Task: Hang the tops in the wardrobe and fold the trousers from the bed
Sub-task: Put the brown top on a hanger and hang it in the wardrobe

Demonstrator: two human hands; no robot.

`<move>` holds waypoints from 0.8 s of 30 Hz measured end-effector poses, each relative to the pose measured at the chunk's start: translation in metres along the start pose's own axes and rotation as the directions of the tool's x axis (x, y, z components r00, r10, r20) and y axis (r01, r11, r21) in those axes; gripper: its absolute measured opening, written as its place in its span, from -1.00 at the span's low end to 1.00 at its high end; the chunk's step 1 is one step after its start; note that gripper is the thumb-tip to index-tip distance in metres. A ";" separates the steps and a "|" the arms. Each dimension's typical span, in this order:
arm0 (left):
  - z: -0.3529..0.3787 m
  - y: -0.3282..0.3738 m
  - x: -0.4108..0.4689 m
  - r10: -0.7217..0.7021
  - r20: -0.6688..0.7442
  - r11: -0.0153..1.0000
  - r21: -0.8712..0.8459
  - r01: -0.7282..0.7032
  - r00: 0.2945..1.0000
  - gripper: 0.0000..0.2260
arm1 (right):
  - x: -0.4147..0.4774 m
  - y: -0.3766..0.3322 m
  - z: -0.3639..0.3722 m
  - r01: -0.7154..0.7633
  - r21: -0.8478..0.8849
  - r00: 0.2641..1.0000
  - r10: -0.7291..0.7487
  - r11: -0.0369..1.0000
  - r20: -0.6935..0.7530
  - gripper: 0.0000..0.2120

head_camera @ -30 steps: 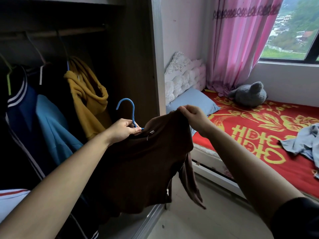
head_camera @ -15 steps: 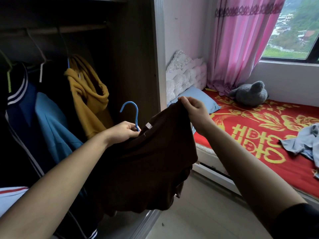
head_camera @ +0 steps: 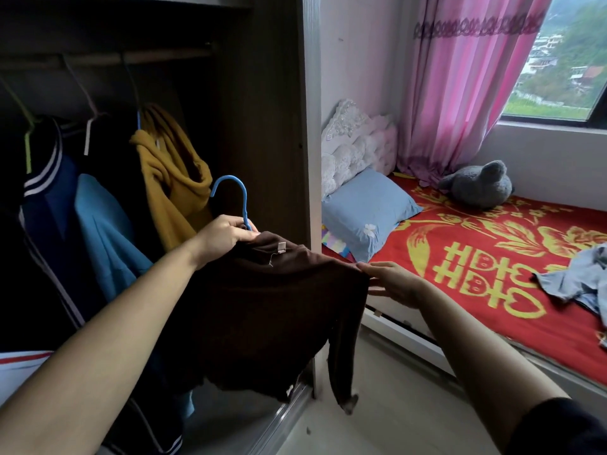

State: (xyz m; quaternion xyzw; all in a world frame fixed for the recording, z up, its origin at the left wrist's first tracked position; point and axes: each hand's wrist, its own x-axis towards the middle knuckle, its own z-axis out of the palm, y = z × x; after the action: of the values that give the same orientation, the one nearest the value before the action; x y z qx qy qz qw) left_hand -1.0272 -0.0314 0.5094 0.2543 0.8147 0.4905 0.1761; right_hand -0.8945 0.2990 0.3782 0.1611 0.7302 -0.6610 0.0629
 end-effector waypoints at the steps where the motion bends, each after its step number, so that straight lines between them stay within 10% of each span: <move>1: 0.000 -0.001 0.001 -0.021 0.015 1.000 0.006 0.021 1.000 -0.87 | -0.001 -0.002 0.001 0.047 0.007 0.998 -0.047 0.999 -0.051 -0.66; 5: 0.010 -0.013 0.003 -0.113 0.067 0.972 0.214 0.096 0.991 -0.86 | 0.000 -0.020 0.008 0.298 0.136 0.913 -0.240 0.945 -0.330 -0.77; 9: 0.023 -0.025 0.008 -0.011 -0.081 0.921 0.387 0.041 0.997 -0.88 | -0.004 -0.048 0.006 0.300 0.262 0.937 -0.232 0.917 -0.261 -0.77; 12: 0.021 -0.020 0.012 0.063 -0.227 0.981 0.191 -0.019 0.972 -0.88 | -0.009 -0.046 0.002 0.092 -0.405 0.988 -0.133 0.910 -0.074 -0.77; 15: 0.019 -0.013 0.011 0.064 -0.187 0.997 -0.032 -0.071 0.980 -0.97 | -0.008 -0.039 0.002 -0.080 -0.906 0.991 -0.062 0.417 -0.115 -0.70; 19: 0.029 -0.008 0.012 0.027 -0.083 0.990 -0.137 -0.038 0.996 -0.82 | -0.006 -0.060 0.030 0.147 -0.775 0.865 -0.460 0.615 -0.201 -0.58; 24: 0.049 -0.001 0.018 0.069 -0.138 0.958 -0.267 -0.104 0.988 -0.79 | -0.005 -0.101 0.072 0.464 -0.792 0.786 -0.597 0.396 0.162 -0.63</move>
State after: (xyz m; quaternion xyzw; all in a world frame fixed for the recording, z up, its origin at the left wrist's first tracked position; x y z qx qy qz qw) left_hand -1.0152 0.0135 0.4851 0.2310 0.7369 0.6207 0.1355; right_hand -0.9303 0.2199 0.4663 -0.0780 0.9596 -0.2313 -0.1403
